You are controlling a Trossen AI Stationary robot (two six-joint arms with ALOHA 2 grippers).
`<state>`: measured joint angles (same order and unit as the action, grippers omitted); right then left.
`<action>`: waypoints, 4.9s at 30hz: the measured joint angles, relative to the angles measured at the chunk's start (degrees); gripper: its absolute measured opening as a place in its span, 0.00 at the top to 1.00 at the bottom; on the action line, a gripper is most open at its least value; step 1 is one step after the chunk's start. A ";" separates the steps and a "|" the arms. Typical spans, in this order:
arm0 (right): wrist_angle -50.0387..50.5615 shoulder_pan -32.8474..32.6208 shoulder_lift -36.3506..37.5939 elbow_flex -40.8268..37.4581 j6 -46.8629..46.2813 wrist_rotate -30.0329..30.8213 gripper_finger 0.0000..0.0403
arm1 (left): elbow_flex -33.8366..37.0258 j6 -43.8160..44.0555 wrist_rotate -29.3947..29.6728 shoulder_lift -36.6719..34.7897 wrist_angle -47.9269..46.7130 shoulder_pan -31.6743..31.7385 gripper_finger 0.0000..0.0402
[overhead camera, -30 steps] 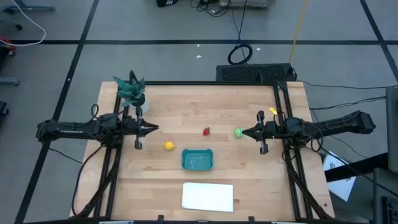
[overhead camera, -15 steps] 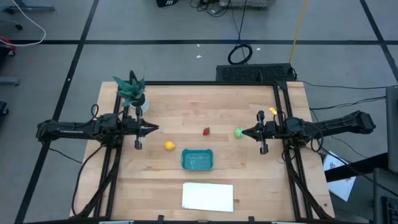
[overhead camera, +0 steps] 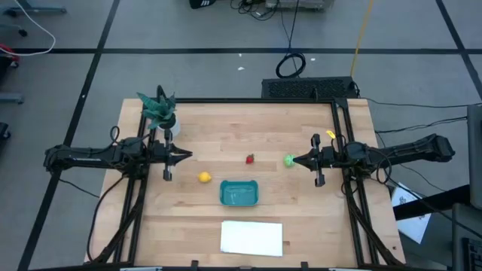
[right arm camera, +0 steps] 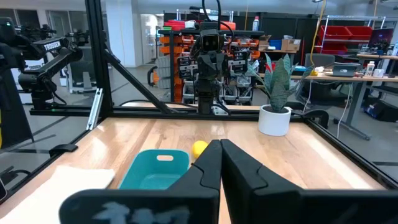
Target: Pick and placing Produce into tupperware
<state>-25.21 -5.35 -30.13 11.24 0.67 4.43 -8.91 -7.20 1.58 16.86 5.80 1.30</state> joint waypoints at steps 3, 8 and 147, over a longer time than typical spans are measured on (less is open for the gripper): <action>0.02 -0.02 0.00 0.00 0.00 0.00 1.00 | 0.00 0.00 0.00 -0.01 -0.02 0.01 0.92; 0.00 -0.01 0.00 -0.02 0.00 0.00 1.00 | 0.00 0.00 0.00 0.00 0.00 0.00 0.92; -8.24 0.06 -2.84 0.00 4.64 0.39 1.00 | -18.83 2.99 0.48 17.02 1.14 0.02 0.92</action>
<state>-33.45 -5.29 -32.97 11.25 5.31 4.82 -27.74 -4.21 2.07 33.88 6.94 1.32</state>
